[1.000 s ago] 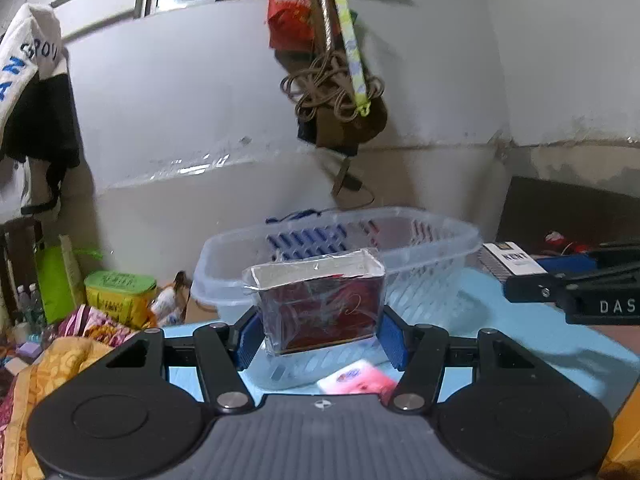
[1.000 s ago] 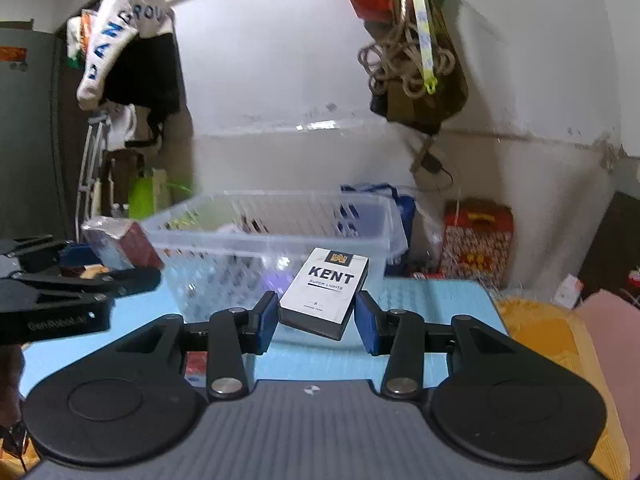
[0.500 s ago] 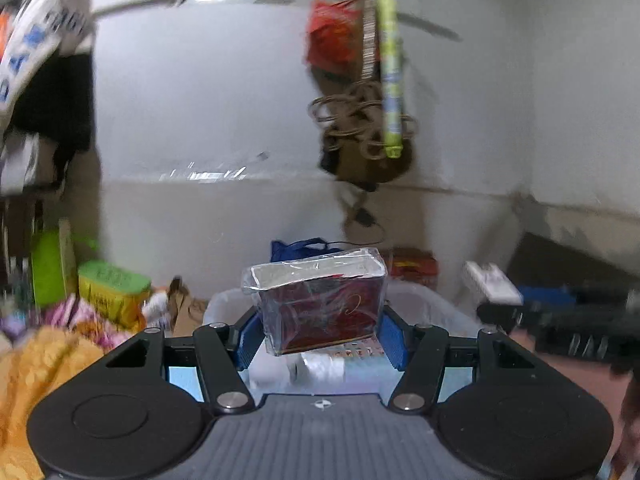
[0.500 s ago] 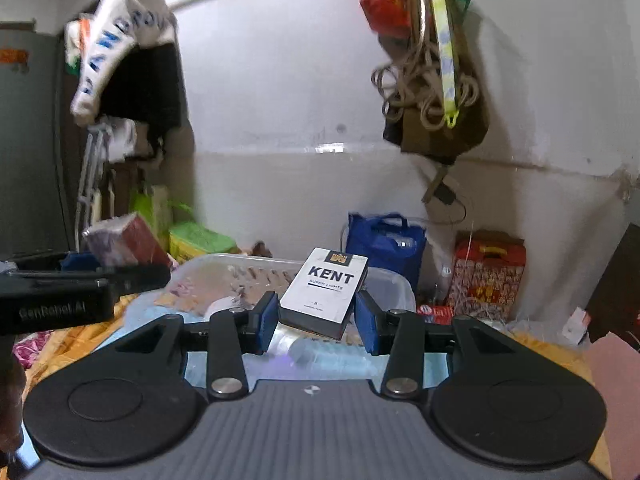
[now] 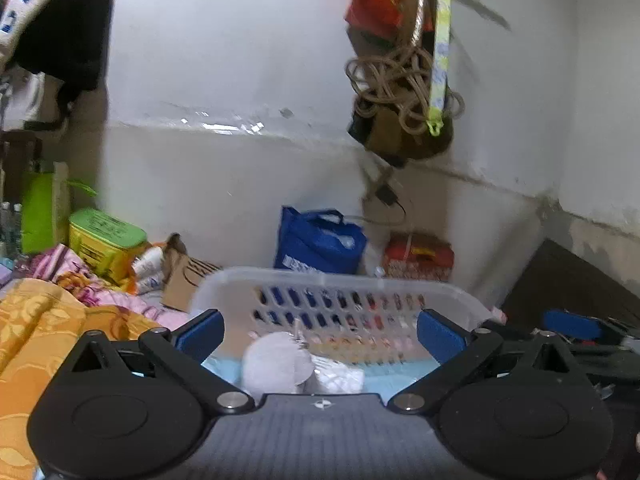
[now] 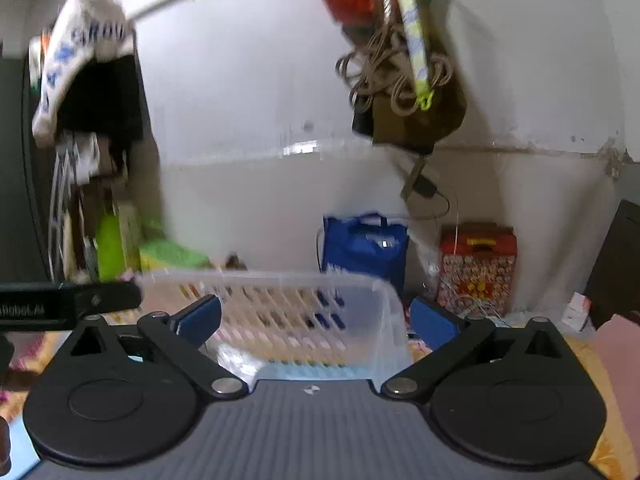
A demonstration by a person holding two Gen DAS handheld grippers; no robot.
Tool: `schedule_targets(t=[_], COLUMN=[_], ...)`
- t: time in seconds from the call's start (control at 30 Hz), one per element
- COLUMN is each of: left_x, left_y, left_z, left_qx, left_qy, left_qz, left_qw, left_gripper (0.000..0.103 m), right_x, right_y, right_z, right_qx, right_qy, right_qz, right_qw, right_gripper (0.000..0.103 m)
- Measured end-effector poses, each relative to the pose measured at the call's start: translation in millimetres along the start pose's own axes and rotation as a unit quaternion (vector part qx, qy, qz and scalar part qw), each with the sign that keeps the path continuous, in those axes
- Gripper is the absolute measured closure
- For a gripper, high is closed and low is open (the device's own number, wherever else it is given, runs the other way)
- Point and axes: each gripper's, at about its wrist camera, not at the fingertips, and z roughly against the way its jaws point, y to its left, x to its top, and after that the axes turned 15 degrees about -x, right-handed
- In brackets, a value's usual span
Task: Organize objects
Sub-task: 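Grasp the red wrapped ball with the left tool while the right tool grasps the pink tissue pack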
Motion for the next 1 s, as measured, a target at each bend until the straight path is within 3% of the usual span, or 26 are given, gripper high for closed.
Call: schedule_targets(t=[0.13,0.27,0.4,0.57,0.67,0.7,0.73,0.87,1.0], left_x=[-17.3,-83.2,-121.1,-145.3,-163.5,-168.3,-171.2,-165.5,-156.0], left_y=[-14.6,-30.1,-38.5,-48.3,-54.5,-57.2,-57.2,-52.1,-22.2], left_z=[40.1,82.8,90.1,88.5,85.1,81.7,82.4,87.8,86.2], left_qx=[-0.013,-0.058,-0.086,-0.08,-0.088,-0.083,-0.088,-0.067,-0.024], left_qy=[0.017,0.061,0.133,0.167,0.193,0.201,0.198,0.181,0.158], left_qz=[-0.052,-0.081,-0.09,-0.105,-0.124,-0.132,-0.132,-0.14,-0.123], left_qw=[0.9984,0.9932,0.9833,0.977,0.9693,0.9671,0.9671,0.9712,0.9794], left_gripper=[0.0,0.0,0.007,0.008,0.021,0.037,0.051,0.051,0.051], right_x=[-5.6,-44.9,-74.3,-77.1,-77.3,-79.1,-81.0,-91.7,-103.3], right_y=[-21.6,-32.3,-29.2,-17.3,-7.1,-3.1,1.3,22.1,40.8], right_z=[31.8,64.6,66.1,64.2,68.0,68.9,69.3,62.3,40.2], right_qx=[0.013,0.016,0.007,0.002,0.009,0.01,0.012,0.019,0.044], right_qy=[0.02,0.018,0.062,0.062,0.052,0.052,0.053,0.065,0.126], right_qz=[-0.041,-0.06,-0.054,-0.024,-0.01,-0.004,0.003,0.029,0.023], right_qw=[0.999,0.998,0.997,0.998,0.999,0.999,0.998,0.997,0.991], right_gripper=[0.0,0.0,0.0,0.0,0.0,0.0,0.0,0.0,0.009])
